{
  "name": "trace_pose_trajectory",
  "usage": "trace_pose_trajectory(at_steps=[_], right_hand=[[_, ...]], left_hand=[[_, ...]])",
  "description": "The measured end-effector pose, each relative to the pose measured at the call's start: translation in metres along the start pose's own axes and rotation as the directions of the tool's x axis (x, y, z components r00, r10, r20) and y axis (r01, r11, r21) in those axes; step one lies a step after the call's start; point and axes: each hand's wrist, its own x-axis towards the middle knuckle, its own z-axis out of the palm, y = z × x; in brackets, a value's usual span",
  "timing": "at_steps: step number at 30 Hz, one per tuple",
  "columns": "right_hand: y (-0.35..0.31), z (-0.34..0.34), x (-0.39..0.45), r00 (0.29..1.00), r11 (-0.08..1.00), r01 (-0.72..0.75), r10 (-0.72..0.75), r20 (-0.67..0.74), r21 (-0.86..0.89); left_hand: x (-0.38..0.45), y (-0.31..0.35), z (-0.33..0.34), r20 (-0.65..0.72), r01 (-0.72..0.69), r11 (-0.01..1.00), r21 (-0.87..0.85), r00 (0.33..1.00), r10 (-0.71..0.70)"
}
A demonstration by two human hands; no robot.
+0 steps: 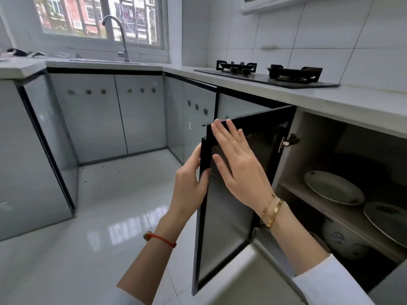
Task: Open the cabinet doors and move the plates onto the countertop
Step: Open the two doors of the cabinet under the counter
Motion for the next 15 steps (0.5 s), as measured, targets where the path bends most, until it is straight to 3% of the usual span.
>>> trace_pose_trajectory(at_steps=[15], right_hand=[[0.006, 0.046, 0.053, 0.999, 1.0, -0.005, 0.006, 0.054, -0.019]], left_hand=[[0.041, -0.046, -0.023, -0.028, 0.148, 0.987, 0.062, 0.989, -0.146]])
